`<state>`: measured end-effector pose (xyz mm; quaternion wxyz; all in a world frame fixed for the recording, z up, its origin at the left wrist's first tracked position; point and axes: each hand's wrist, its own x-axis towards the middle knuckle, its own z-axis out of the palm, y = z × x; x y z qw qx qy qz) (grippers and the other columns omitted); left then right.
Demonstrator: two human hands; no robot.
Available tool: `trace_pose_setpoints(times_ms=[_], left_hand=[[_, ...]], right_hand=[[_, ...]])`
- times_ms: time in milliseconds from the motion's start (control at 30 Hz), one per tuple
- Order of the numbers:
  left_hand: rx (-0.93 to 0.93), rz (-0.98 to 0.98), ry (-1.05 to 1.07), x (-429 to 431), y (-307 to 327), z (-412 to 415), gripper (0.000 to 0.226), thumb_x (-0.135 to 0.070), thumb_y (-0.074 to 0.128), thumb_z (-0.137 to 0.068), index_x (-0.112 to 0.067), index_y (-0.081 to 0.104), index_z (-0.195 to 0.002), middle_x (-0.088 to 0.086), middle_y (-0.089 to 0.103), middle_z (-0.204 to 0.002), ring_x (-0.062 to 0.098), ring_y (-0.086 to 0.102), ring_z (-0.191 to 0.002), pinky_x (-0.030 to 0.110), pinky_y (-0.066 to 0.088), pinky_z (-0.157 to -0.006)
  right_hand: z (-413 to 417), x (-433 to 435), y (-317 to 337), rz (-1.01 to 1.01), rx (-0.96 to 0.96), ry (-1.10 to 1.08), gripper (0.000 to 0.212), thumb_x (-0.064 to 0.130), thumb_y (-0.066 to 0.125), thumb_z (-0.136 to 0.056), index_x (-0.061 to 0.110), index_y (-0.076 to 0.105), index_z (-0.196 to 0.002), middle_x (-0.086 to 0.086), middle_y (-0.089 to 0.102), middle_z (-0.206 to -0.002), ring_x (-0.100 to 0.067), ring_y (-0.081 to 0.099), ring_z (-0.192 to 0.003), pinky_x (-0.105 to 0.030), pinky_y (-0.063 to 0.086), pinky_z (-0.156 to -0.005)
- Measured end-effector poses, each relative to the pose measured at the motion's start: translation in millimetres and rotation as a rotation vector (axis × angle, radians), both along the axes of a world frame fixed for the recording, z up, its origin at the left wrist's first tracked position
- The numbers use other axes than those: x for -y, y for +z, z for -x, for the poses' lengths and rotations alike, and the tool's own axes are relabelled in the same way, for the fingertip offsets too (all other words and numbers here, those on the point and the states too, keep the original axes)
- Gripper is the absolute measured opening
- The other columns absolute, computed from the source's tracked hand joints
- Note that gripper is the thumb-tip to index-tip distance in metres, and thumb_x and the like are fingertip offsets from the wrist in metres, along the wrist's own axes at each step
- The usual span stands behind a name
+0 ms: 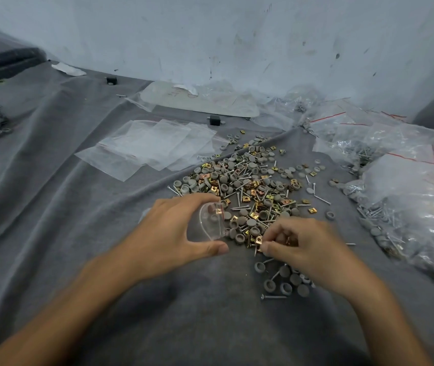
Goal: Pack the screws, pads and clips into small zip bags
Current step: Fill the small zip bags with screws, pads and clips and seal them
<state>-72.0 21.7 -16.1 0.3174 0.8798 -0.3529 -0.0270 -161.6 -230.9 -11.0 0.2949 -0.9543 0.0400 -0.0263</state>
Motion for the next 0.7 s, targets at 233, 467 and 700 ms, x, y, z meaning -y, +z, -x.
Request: trace_pose_setpoints(times_ms=[233,467,700], left_hand=[[-0.010,-0.018,0.006,1,2,0,0.092,-0.087,0.054,-0.063,-0.047,0.039,-0.144,-0.031,0.042,-0.140,-0.015,0.025,-0.117,0.036,0.030,-0.115],[-0.006,-0.015,0.010,0,1,-1,0.092,-0.086,0.055,-0.065,-0.044,0.039,-0.145,-0.025,0.046,-0.146,-0.014,0.026,-0.117,0.032,0.030,-0.113],[-0.016,-0.022,0.006,0,0,-1,0.091,-0.087,0.054,-0.065,-0.045,0.039,-0.145,-0.024,0.046,-0.146,-0.005,0.033,-0.128,0.037,0.031,-0.117]], right_hand=[[2,1,-1,0.290,-0.114,-0.006,0.011,0.043,0.074,-0.087,0.037,0.065,-0.089,0.016,0.059,-0.083,0.001,0.055,-0.077,-0.021,0.041,-0.063],[5,-5,3,-0.013,-0.028,0.122,0.006,0.035,0.078,-0.085,0.035,0.072,-0.083,0.018,0.066,-0.080,-0.003,0.060,-0.073,-0.018,0.043,-0.060],[2,-9,-4,0.149,-0.125,0.207,0.010,0.035,0.078,-0.086,0.035,0.073,-0.095,0.020,0.067,-0.085,0.008,0.058,-0.082,-0.012,0.040,-0.063]])
